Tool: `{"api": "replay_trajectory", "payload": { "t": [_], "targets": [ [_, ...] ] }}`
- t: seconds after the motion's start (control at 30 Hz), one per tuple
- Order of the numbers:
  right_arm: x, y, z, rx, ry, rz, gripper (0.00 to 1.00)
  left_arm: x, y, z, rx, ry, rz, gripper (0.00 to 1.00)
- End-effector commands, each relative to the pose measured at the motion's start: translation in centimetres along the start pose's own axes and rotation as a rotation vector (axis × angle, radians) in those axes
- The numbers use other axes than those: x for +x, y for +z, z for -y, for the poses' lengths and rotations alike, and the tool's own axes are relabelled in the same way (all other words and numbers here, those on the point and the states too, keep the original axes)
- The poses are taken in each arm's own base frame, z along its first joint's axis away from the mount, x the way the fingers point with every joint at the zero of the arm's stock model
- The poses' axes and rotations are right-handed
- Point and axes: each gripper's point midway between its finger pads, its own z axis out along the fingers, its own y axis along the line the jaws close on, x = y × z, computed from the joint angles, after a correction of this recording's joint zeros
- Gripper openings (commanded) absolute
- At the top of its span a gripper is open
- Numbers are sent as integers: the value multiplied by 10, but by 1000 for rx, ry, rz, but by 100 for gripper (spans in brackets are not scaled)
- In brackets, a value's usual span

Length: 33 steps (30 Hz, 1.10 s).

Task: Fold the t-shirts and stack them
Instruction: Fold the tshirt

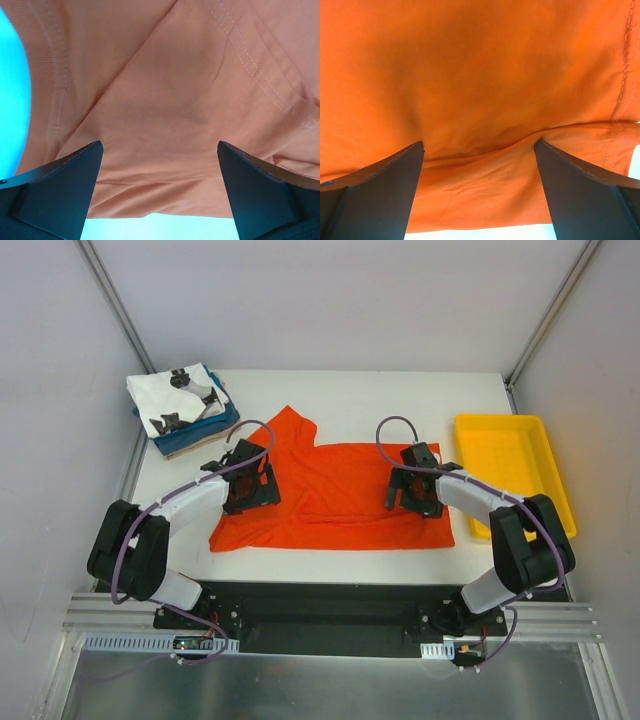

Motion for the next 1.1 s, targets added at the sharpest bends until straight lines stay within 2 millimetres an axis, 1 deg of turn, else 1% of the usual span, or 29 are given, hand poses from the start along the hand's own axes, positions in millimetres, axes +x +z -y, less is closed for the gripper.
{"api": "replay_trajectory", "payload": {
  "t": [0.0, 0.03, 0.1, 0.13, 0.17, 0.2, 0.23, 0.27, 0.3, 0.37, 0.4, 0.47, 0.5, 0.57, 0.7, 0.77, 0.9, 1.07],
  "targets": [
    [7, 5, -1, -8, 10, -32, 97, 10, 14, -10, -20, -68, -31, 99],
    [9, 3, 0, -6, 9, -31, 97, 20, 17, -18, -38, -85, -53, 99],
    [20, 2, 7, 12, 13, -52, 97, 29, 19, -25, -53, -102, -71, 99],
    [22, -2, 9, 11, 16, -48, 97, 40, 20, -31, -63, -112, -92, 99],
    [29, -2, 13, 17, 25, -63, 97, 45, 21, -33, -64, -121, -103, 99],
    [33, -4, 15, 15, 29, -68, 97, 57, 22, -39, -73, -130, -130, 99],
    [34, -8, 13, -1, 33, -59, 97, 63, 21, -39, -66, -137, -144, 99],
    [43, -8, 15, -7, 31, -73, 97, 68, 21, -41, -66, -136, -164, 99],
    [45, -10, 16, -12, 27, -72, 97, 78, 19, -46, -81, -133, -197, 99],
    [48, -14, 18, -10, 19, -65, 97, 84, 15, -50, -93, -145, -207, 99],
    [53, -16, 22, 2, 10, -78, 97, 92, 13, -57, -118, -155, -225, 99],
    [55, -20, 24, 1, -1, -67, 97, 96, 6, -60, -120, -188, -219, 99],
    [59, -21, 26, 4, -3, -74, 97, 102, 5, -64, -131, -201, -226, 99],
    [60, -26, 23, -25, -4, -63, 97, 106, -2, -64, -118, -234, -221, 99],
    [65, -31, 20, -53, -12, -54, 97, 121, -9, -74, -141, -256, -247, 99],
    [68, -32, 21, -55, -24, -54, 97, 123, -12, -78, -156, -268, -246, 99],
    [74, -33, 23, -55, -42, -65, 97, 121, -21, -79, -147, -273, -223, 99],
    [75, -35, 20, -70, -45, -62, 97, 116, -30, -79, -124, -285, -177, 99]
  ]
}}
